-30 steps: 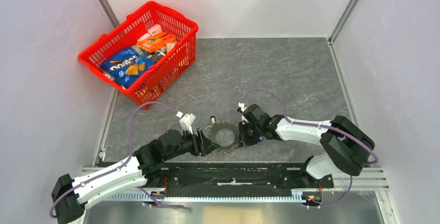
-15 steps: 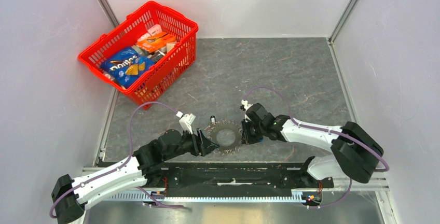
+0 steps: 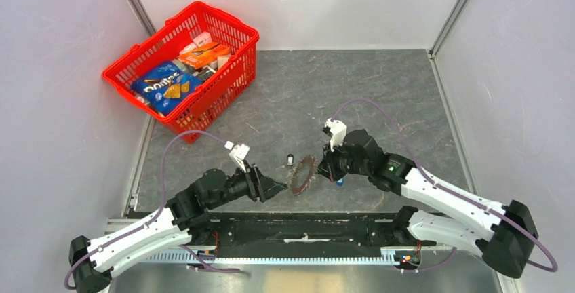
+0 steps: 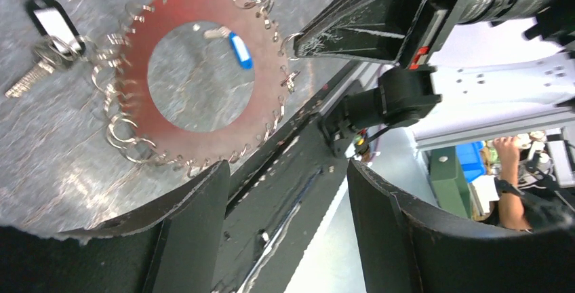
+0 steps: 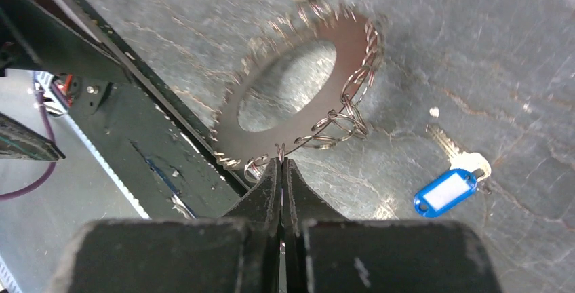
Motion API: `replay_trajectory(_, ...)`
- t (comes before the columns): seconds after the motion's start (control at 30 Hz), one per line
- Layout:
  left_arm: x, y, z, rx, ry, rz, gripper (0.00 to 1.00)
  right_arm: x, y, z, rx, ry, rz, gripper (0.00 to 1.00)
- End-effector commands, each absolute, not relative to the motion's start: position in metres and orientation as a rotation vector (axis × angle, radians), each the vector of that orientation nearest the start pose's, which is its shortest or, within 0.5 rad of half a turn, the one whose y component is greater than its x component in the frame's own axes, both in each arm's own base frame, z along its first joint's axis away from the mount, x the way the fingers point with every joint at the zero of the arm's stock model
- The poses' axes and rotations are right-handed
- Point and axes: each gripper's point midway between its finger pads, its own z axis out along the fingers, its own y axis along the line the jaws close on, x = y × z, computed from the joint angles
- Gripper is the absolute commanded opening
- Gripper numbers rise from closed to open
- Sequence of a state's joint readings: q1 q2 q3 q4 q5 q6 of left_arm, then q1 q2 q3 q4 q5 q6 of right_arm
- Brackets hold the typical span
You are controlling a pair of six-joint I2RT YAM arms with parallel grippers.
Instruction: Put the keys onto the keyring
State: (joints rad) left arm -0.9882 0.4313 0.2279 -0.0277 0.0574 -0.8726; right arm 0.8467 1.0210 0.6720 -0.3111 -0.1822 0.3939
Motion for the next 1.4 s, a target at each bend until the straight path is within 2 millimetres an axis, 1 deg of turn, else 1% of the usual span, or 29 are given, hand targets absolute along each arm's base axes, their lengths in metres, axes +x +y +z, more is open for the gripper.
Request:
replay_trajectory(0.0,0.111,-0.253,0.222,0.215,1.817,-1.439,0.71,0.177,0.275,0.207,-0.677,1.961,0.962,0.0)
replay_trajectory(0.23,0.11,-0.25,0.272,0.263,1.665,-1.455,0.71,0.172,0.284,0.265,-0.719,1.718,1.054,0.0)
replay_trajectory(0.4,0.106,-0.249,0.306,0.3,1.546,-1.487,0.71,0.157,0.285,0.317,-0.75,1.543,1.145,0.0)
replay_trajectory(0.43,0.105,-0.249,0.311,0.307,1.527,-1.495,0.71,0.154,0.285,0.333,-0.751,1.485,1.162,0.0)
replay_trajectory(0.5,0.103,-0.248,0.321,0.324,1.496,-1.506,0.71,0.148,0.285,0.351,-0.766,1.428,1.187,0.0)
replay_trajectory(0.63,0.099,-0.245,0.337,0.341,1.441,-1.516,0.71,0.14,0.29,0.379,-0.791,1.313,1.244,0.0)
replay_trajectory(0.83,0.091,-0.237,0.372,0.376,1.303,-1.535,0.7,0.122,0.301,0.41,-0.842,1.179,1.383,0.0)
replay_trajectory(0.97,0.081,-0.233,0.396,0.402,1.207,-1.572,0.69,0.107,0.298,0.426,-0.873,1.107,1.439,0.0)
replay_trajectory(1.03,0.077,-0.232,0.406,0.415,1.174,-1.585,0.68,0.1,0.295,0.43,-0.894,1.085,1.46,0.0)
replay_trajectory(1.2,0.077,-0.237,0.416,0.438,1.152,-1.585,0.67,0.085,0.289,0.44,-0.915,1.029,1.518,0.0)
replay_trajectory(1.37,0.079,-0.241,0.423,0.445,1.106,-1.591,0.65,0.081,0.289,0.452,-0.875,0.99,1.582,0.0)
